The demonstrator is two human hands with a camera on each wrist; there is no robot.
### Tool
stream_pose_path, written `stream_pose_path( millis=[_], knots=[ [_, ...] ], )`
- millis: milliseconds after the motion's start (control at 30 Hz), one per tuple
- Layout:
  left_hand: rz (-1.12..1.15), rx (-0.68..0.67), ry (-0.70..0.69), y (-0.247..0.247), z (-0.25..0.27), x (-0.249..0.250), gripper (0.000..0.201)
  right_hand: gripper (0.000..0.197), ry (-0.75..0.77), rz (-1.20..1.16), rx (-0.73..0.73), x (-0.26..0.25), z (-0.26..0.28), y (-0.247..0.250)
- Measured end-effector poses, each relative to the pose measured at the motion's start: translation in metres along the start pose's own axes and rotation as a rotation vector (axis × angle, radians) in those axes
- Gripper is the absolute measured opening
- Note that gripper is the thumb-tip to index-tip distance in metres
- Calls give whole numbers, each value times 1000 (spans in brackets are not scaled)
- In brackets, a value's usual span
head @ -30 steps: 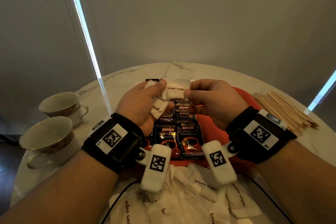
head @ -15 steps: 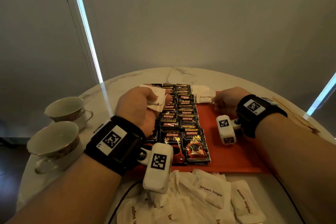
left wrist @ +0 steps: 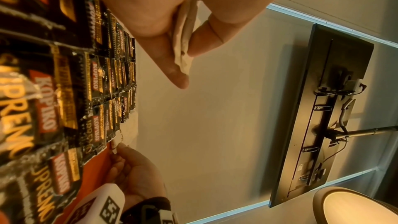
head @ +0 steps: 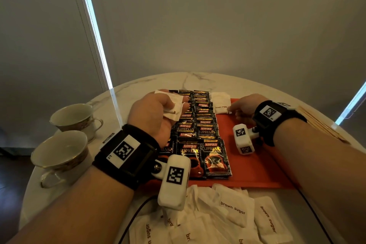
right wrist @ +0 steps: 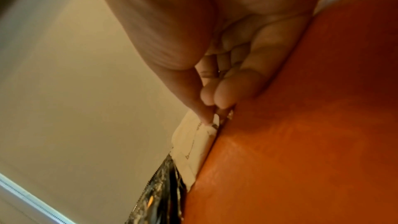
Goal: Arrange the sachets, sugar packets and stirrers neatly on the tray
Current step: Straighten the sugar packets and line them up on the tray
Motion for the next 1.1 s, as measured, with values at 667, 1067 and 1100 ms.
stream_pose_path(
  millis=[667, 1067, 1100],
  knots=[
    [-187, -193, 29, -14, 6, -16, 40, 34, 386, -415, -449, -27, 113, -22],
    [-287, -155, 30, -10, 7, -22, 9, 7, 508, -537, -303, -23, 124, -25],
    [-307, -156, 5, -11, 6, -21, 10, 7, 506, -541, -295, -22, 123, -25]
  ],
)
Point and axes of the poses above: each hand's wrist, its own z-axis away from the middle knuckle, its own y-axis out of the back of the hand, x = y × z, the point moved 5 cm from there along -z, towards the middle knuckle, and after that the axes turned 4 degrees about y, right-handed, at the moved point
